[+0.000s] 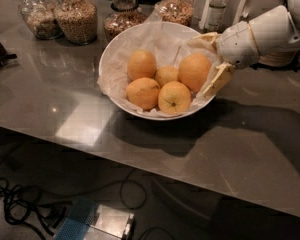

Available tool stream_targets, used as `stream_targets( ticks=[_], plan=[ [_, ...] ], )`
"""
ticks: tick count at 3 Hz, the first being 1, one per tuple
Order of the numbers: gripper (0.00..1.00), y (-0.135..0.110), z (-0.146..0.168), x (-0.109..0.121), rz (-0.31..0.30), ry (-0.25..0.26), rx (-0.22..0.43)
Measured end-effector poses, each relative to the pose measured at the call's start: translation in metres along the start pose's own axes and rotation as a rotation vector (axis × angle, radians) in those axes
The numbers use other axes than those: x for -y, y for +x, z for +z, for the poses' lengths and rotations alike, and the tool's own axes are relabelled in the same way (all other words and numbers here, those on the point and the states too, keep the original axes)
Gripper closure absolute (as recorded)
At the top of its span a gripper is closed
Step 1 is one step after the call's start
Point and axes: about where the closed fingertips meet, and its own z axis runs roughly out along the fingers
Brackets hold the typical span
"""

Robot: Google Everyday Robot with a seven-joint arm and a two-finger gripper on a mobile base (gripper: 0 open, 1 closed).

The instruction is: Pick orange from white bowl

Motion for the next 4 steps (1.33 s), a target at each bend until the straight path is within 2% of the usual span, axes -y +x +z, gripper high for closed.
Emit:
stream_targets(
  ticks=[1,2,3,4],
  plan=[
    [0.08,0.0176,0.0086,0.0062,0.048,-0.026,-0.022],
    [0.27,0.0166,0.0084,0.0072,0.051,-0.027,-0.024],
    [0.58,0.0208,0.0049,0.0081,0.052,-0.032,-0.045],
    [0.81,0.019,0.0034,0.0057,0.051,-0.032,-0.045]
  ],
)
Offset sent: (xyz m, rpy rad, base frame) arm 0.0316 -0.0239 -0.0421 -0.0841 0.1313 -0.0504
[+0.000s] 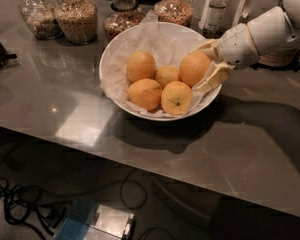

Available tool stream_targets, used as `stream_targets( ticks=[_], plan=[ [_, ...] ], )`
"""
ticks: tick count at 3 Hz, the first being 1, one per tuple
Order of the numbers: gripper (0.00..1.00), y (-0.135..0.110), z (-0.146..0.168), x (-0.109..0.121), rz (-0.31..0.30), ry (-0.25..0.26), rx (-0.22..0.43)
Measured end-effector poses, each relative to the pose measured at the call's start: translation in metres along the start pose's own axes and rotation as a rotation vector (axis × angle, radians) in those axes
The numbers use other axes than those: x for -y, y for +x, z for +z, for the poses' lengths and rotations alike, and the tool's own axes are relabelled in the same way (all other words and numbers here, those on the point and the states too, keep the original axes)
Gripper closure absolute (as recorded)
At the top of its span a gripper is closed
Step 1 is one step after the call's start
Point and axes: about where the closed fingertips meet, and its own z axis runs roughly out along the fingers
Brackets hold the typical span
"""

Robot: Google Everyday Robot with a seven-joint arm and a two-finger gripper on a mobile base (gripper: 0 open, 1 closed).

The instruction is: Pick orange from white bowl

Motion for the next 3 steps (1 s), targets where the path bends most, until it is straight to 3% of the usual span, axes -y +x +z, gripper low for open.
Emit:
stream_targets(
  ticks=[1,2,3],
  plan=[
    [1.0,-0.006,-0.027,0.001,-0.069,0.048,-0.048],
    [1.0,-0.024,-0.054,-0.001,-0.147,0.094,-0.067],
    [1.0,-0.051,-0.077,-0.014,-0.225,0.107,0.001]
  ],
)
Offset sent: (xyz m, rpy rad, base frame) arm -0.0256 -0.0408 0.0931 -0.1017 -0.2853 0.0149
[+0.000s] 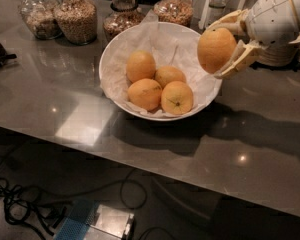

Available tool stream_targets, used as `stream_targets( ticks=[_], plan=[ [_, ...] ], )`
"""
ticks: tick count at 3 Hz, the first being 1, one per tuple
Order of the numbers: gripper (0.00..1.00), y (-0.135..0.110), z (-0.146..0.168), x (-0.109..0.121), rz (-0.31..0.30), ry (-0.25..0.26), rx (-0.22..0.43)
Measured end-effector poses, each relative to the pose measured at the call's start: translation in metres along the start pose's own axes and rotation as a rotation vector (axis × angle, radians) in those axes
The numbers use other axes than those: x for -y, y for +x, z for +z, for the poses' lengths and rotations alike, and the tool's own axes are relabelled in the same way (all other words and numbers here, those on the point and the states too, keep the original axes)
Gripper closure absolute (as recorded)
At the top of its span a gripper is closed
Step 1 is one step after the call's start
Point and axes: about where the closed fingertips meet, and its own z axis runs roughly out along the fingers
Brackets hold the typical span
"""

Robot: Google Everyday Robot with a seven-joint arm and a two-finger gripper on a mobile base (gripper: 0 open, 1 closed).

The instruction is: Pick orange from white bowl

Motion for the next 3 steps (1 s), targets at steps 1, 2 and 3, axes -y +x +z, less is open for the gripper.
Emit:
stream_targets(
  ticks=[1,2,3],
  plan=[
    [1.0,-0.041,-0.02,-0.022,-0.064,0.014,0.145],
    [1.0,-0.089,-0.043,-0.057,-0.128,0.067,0.254],
    [1.0,-0.13,-0.056,-0.101,-0.156,0.141,0.265]
  ],
)
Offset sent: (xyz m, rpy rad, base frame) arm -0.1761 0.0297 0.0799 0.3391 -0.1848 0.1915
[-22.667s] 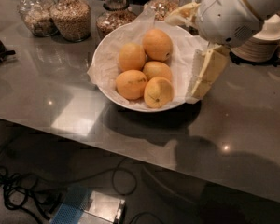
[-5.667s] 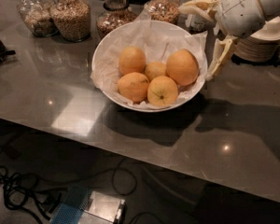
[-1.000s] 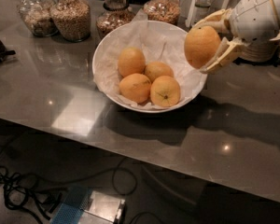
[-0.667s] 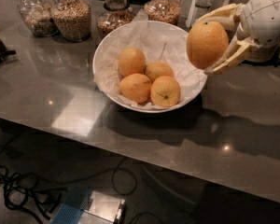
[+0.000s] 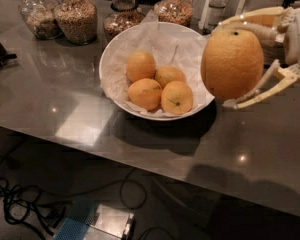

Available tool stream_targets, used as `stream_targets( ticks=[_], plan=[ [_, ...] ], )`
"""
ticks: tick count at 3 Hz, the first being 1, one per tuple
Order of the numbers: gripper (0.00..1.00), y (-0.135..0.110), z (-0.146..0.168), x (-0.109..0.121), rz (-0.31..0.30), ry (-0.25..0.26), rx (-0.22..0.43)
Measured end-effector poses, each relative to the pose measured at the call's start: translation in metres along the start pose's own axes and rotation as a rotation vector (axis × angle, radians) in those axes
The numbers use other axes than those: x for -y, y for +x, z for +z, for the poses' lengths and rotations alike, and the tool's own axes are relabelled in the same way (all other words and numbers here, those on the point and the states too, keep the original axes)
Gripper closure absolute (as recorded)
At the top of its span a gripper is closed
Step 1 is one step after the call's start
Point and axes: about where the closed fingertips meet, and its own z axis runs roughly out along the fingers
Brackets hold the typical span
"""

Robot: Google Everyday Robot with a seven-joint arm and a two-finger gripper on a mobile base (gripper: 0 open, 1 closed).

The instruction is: Pick orange from white bowl

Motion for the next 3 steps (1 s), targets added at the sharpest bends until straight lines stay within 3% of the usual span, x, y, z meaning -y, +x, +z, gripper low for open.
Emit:
stream_targets(
  ticks=[1,2,3],
  plan=[
    [1.0,-0.035,0.011,-0.033,-0.025,0.015,-0.013],
    [1.0,-0.055,0.032,-0.048,-0.074,-0.047,0.005],
    [1.0,-0.068,0.057,-0.049,-0.13,-0.133,0.042]
  ],
)
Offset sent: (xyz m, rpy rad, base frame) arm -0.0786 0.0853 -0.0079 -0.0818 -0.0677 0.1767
